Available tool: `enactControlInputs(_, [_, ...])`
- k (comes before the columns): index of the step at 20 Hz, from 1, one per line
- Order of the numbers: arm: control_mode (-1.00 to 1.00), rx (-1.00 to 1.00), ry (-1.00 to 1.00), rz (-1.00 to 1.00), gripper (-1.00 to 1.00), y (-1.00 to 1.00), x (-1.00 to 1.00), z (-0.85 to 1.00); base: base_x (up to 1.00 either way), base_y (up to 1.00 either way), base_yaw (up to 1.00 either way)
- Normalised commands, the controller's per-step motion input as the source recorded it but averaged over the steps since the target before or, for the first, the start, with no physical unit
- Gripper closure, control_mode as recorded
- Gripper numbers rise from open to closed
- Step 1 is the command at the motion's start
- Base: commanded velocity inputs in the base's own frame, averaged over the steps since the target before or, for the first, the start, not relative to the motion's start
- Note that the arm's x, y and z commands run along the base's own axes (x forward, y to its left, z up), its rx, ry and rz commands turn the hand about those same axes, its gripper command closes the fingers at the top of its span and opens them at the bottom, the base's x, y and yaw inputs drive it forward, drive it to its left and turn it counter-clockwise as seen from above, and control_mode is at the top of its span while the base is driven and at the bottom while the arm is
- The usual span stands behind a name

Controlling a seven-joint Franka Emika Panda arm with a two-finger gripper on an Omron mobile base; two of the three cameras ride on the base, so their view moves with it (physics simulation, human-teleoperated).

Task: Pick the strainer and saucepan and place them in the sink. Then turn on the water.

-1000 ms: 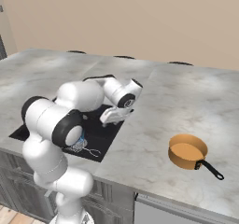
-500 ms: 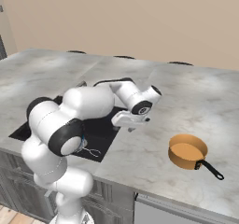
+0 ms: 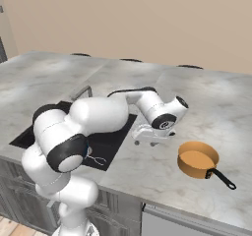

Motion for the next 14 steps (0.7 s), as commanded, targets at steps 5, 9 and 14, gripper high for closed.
enactControlInputs(5, [-1.0,-0.16,-0.02,-0.11,-1.0,-0.47,-0.45,0.42,0.0,0.0,0.0])
enactControlInputs(9, [-1.0,-0.23,0.0,-0.14,-1.0,-0.44,-0.44,0.35,0.0,0.0,0.0])
enactControlInputs(14, [-1.0,-0.22,0.0,-0.16,-1.0,-0.45,-0.36,0.04,0.0,0.0,0.0])
